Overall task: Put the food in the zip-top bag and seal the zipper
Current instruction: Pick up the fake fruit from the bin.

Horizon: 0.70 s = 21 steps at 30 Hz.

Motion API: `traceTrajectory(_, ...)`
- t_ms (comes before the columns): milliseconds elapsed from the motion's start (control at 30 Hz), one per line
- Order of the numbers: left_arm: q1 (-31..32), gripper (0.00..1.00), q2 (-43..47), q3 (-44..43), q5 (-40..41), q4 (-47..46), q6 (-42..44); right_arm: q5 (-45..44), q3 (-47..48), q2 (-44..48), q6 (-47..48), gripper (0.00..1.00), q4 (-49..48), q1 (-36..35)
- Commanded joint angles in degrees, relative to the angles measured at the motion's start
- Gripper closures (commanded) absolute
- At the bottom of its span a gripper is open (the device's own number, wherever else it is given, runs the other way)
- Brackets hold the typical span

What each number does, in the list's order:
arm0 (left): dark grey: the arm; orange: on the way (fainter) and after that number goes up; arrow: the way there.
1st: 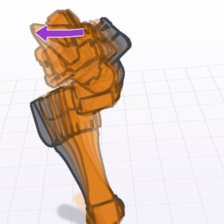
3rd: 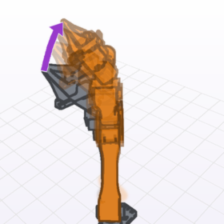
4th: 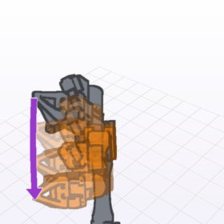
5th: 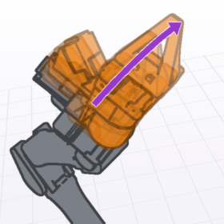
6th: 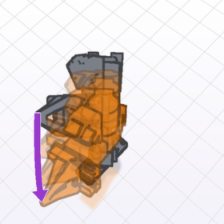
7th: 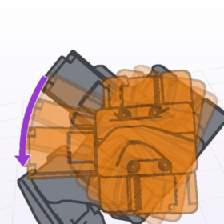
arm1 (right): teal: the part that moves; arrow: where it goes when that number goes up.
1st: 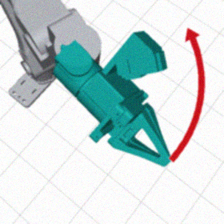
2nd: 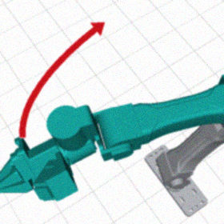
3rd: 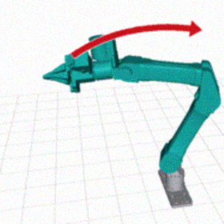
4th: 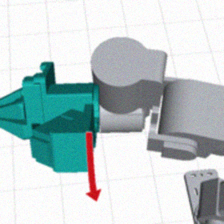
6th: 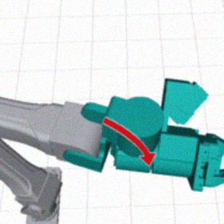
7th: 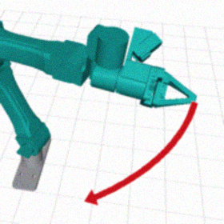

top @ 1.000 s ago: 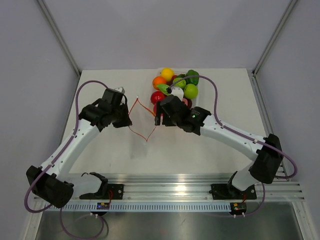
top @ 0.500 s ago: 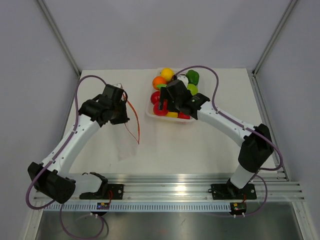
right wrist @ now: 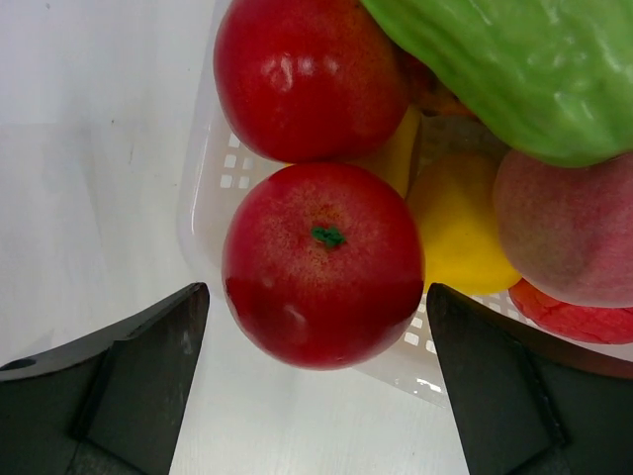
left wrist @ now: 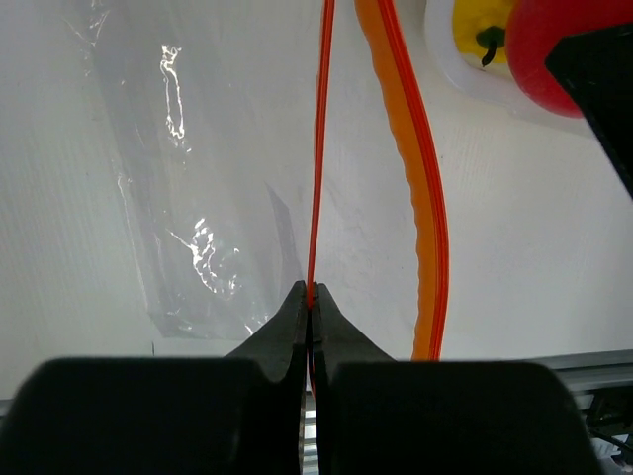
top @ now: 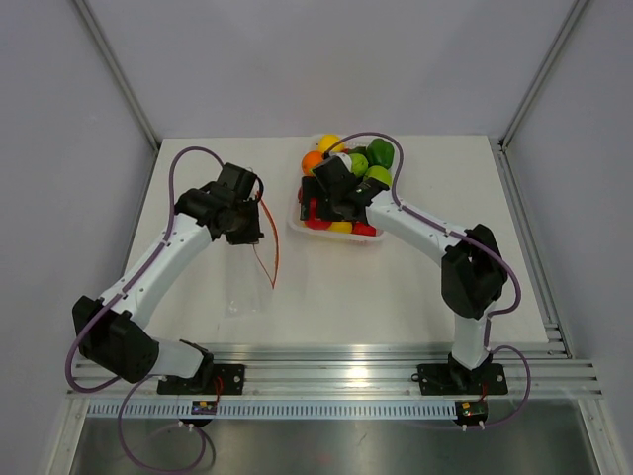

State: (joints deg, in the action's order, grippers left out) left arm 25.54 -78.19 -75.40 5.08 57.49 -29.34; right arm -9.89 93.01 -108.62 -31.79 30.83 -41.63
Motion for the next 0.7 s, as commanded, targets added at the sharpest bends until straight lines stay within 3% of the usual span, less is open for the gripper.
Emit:
traceTrajectory(0,-0.14,1.0,-0.03,-0.63,-2.97,-3.7,1.13,1.19,2.88,-0.98,0.85,0.0,-0.86,0.41)
traceTrajectory(300,-0.23,1.0,-0.2,1.3,-6.84,-6.08,1.04,3.3,0.68,-0.98,0.77,0.09,-3.4,2.25)
traceTrajectory(433,-0.23,1.0,-0.47,2.01,-7.8,-6.78,0.78,3.39,-0.99,1.12,1.29,0.3,-4.64,2.34)
traceTrajectory(567,0.47,1.0,-0.56,1.75,-8.77,-6.96,0.52,3.91,-1.87,3.67,1.91,0.4,-4.55,2.34)
traceTrajectory(667,0.91,1.0,-1.17,1.48,-8.86,-7.13,0.08,3.21,-3.45,6.66,2.26,0.42,-4.29,2.34)
